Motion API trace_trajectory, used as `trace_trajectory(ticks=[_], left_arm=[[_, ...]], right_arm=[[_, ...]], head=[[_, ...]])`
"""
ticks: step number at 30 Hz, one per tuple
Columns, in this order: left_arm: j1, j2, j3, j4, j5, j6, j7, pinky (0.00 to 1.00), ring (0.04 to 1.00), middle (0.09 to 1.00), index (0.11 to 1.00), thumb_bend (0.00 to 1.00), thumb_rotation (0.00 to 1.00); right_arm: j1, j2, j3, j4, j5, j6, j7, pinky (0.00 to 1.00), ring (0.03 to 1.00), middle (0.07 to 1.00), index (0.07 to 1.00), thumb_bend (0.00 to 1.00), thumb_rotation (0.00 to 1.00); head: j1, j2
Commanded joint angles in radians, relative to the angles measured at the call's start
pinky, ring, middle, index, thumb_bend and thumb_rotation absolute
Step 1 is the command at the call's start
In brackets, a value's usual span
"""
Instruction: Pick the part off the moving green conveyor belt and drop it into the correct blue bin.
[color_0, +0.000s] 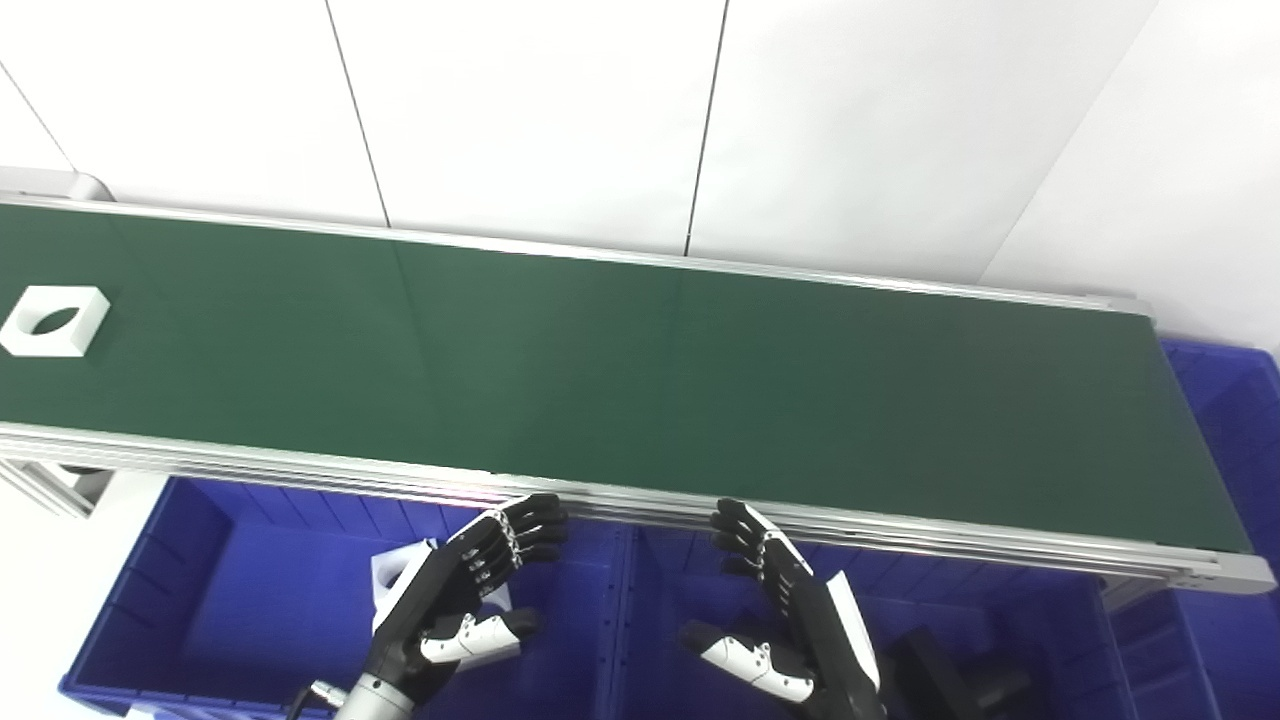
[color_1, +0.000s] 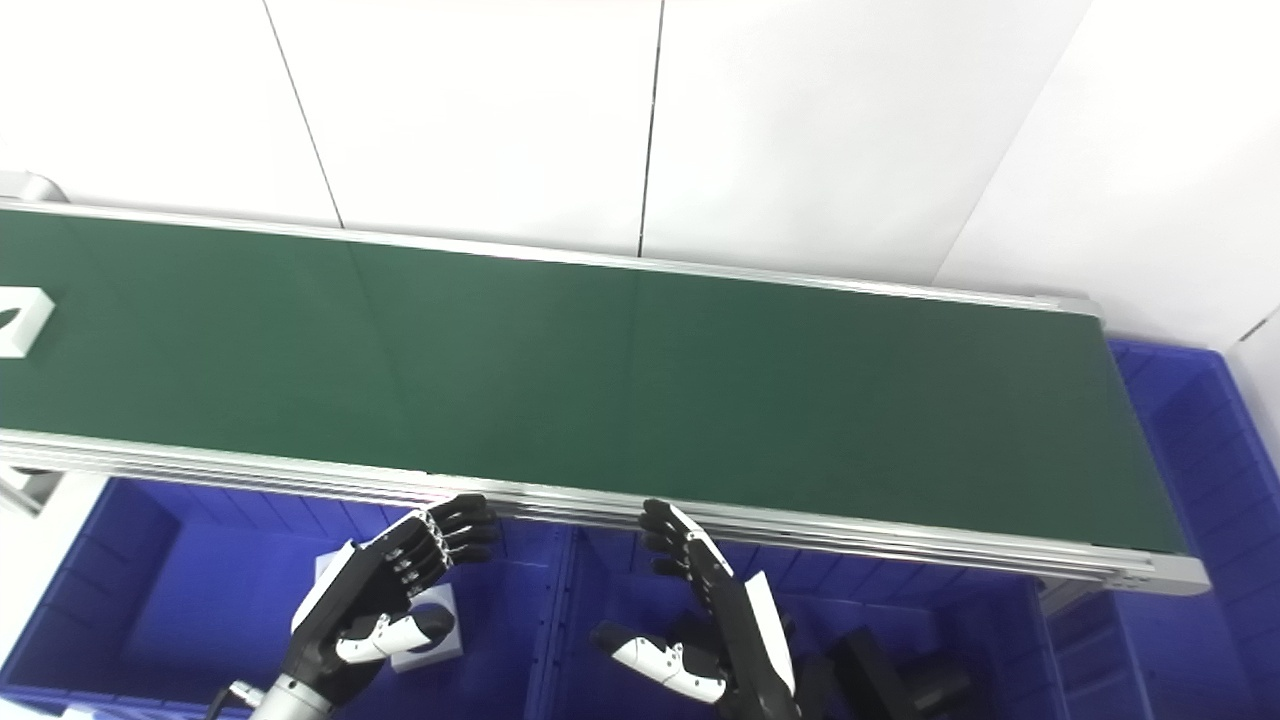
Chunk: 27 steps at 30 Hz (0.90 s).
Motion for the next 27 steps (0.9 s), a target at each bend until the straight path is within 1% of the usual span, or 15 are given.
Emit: trace_trajectory(ticks=[1, 8, 20, 27], left_arm=[[-0.008, 0.008, 0.004, -0.032, -0.009, -0.039, -0.005, 0.76, 0.780, 0.804, 0.798, 0.86, 0.39], [-0.009, 0.009, 0.005, -0.033, 0.000, -0.041, -0.002, 0.76, 0.778, 0.803, 0.798, 0.86, 0.40], [-0.011, 0.013, 0.003, -0.037, -0.004, -0.035, -0.003, 0.76, 0.774, 0.801, 0.800, 0.87, 0.38], [-0.022, 0.014, 0.007, -0.025, 0.006, -0.040, 0.002, 0.75, 0.772, 0.797, 0.797, 0.88, 0.37]], right_arm=[[-0.005, 0.018, 0.007, -0.030, 0.007, -0.037, -0.006, 0.76, 0.813, 0.841, 0.867, 0.75, 0.45], [-0.007, 0.018, 0.005, -0.023, 0.010, -0.046, -0.006, 0.76, 0.814, 0.841, 0.866, 0.75, 0.45], [-0.008, 0.019, 0.006, -0.026, 0.007, -0.036, -0.005, 0.76, 0.817, 0.843, 0.870, 0.75, 0.45], [-0.017, 0.024, 0.005, -0.012, 0.010, -0.042, -0.006, 0.76, 0.815, 0.841, 0.867, 0.75, 0.45]], head=[[0.001, -0.001], [0.001, -0.001], [0.013, -0.001], [0.025, -0.011]])
